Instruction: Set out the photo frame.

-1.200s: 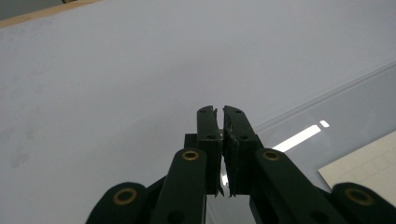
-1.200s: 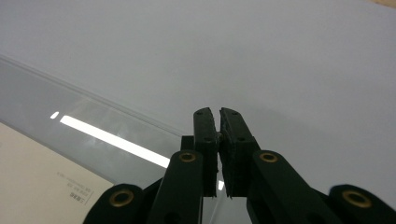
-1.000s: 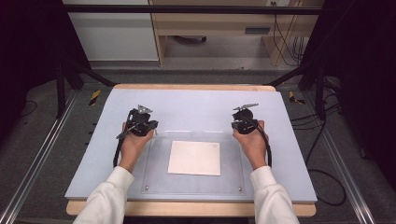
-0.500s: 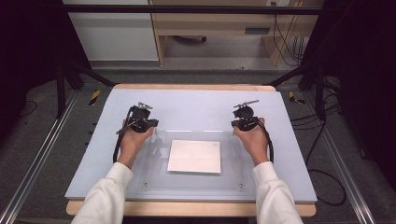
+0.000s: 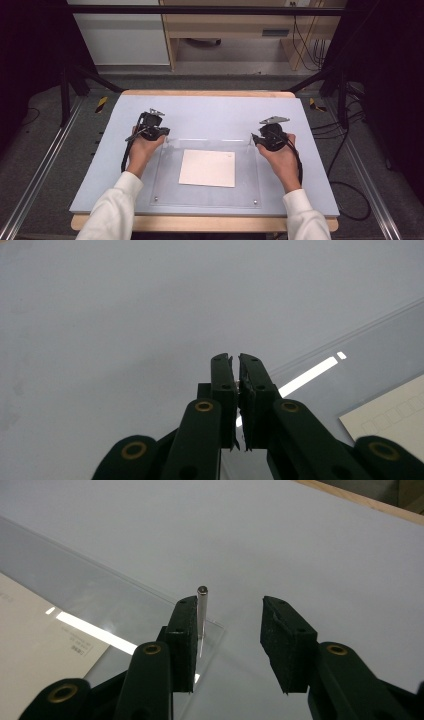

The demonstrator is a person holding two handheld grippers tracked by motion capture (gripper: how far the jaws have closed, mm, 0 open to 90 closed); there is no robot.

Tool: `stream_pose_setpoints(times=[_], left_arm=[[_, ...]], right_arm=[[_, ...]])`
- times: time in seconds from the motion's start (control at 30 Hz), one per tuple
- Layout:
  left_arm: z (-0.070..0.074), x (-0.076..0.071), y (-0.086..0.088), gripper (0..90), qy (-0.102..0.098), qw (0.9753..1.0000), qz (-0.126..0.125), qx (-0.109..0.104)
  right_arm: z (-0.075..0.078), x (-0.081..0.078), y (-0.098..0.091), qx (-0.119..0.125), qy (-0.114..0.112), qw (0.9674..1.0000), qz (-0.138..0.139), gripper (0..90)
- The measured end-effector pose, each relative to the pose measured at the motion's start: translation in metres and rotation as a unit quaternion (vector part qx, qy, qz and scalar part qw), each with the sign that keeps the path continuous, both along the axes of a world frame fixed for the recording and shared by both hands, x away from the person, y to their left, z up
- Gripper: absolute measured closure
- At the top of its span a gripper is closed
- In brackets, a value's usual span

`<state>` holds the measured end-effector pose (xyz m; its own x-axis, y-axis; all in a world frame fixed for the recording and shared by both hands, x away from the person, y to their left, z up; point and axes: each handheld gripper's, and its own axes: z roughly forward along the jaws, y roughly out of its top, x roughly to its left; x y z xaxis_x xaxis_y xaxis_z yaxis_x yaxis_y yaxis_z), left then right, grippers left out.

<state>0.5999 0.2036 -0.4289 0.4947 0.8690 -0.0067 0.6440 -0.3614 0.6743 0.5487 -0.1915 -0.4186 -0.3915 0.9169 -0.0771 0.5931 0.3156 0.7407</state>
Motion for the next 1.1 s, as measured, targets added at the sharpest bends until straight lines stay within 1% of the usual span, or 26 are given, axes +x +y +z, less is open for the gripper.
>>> stream_pose_setpoints(times=[0.07, 0.17, 0.23, 0.27, 0.3, 0.33, 0.37, 0.43, 0.5, 0.53, 0.57, 0.6, 0.63, 0.73, 0.83, 0.93, 1.0, 1.07, 1.1], left_arm=[[0.001, 0.001, 0.0, 85.3, 0.004, 1.0, -0.002, 0.002], [0.001, 0.003, 0.0, 85.3, 0.009, 1.0, -0.002, -0.001], [0.001, 0.004, 0.0, 85.4, 0.009, 1.0, -0.004, 0.0], [0.001, 0.005, 0.001, 85.3, 0.013, 0.9999, -0.005, -0.002], [0.001, 0.006, 0.001, 85.3, 0.013, 0.9999, -0.006, -0.003], [0.001, 0.006, 0.001, 85.3, 0.016, 0.9998, -0.006, -0.005], [0.001, 0.007, 0.002, 85.3, 0.016, 0.9998, -0.007, -0.005], [0.001, 0.008, 0.002, 85.3, 0.018, 0.9998, -0.007, -0.009], [0.001, 0.008, 0.002, 85.3, 0.021, 0.9997, -0.008, -0.011], [0.001, 0.009, 0.002, 85.3, 0.022, 0.9997, -0.007, -0.01], [0.002, 0.009, 0.002, 85.3, 0.024, 0.9997, -0.008, -0.007], [0.001, 0.009, 0.002, 85.3, 0.024, 0.9997, -0.008, -0.008], [0.001, 0.01, 0.002, 85.3, 0.024, 0.9996, -0.009, -0.009], [0.001, 0.011, 0.002, 85.3, 0.027, 0.9996, -0.008, -0.011], [0.001, 0.013, 0.002, 85.2, 0.03, 0.9994, -0.006, -0.015], [0.001, 0.014, 0.002, 85.2, 0.031, 0.9994, -0.004, -0.017], [0.002, 0.014, 0.002, 85.2, 0.033, 0.9993, -0.005, -0.014], [0.002, 0.014, 0.002, 85.2, 0.035, 0.9993, -0.005, -0.012], [0.002, 0.014, 0.001, 85.2, 0.035, 0.9993, -0.004, -0.014]], right_arm=[[0.0, -0.001, -0.002, -0.004, -0.005, 1.0, -0.002, 58.5], [0.001, -0.003, -0.002, 0.001, -0.012, 0.9999, -0.003, 56.6], [0.0, -0.009, -0.002, 0.005, -0.02, 0.9998, 0.0, 54.9], [0.0, -0.011, -0.002, 0.004, -0.024, 0.9997, 0.002, 54.1], [-0.001, -0.015, -0.002, 0.003, -0.027, 0.9996, 0.007, 52.3], [-0.001, -0.019, -0.002, 0.004, -0.035, 0.9993, 0.013, 51.2], [-0.002, -0.025, -0.002, 0.005, -0.042, 0.999, 0.018, 49.4], [-0.003, -0.037, -0.003, 0.008, -0.051, 0.9985, 0.019, 47.2], [-0.005, -0.051, -0.006, 0.013, -0.069, 0.9972, 0.027, 43.8], [-0.006, -0.057, -0.007, 0.014, -0.071, 0.997, 0.026, 41.8], [-0.007, -0.065, -0.009, 0.014, -0.078, 0.9965, 0.028, 41.2], [-0.009, -0.076, -0.011, 0.012, -0.091, 0.9952, 0.031, 40.4], [-0.01, -0.083, -0.013, 0.01, -0.096, 0.9948, 0.033, 39.2], [-0.016, -0.112, -0.021, 0.002, -0.115, 0.9927, 0.037, 36.9], [-0.022, -0.138, -0.028, 0.008, -0.125, 0.9915, 0.036, 35.1], [-0.028, -0.16, -0.032, 0.003, -0.137, 0.9898, 0.039, 31.7], [-0.03, -0.168, -0.033, -0.003, -0.14, 0.9892, 0.043, 29.0], [-0.033, -0.173, -0.034, -0.004, -0.133, 0.9898, 0.051, 26.0], [-0.034, -0.177, -0.034, -0.006, -0.134, 0.9893, 0.058, 24.7]])
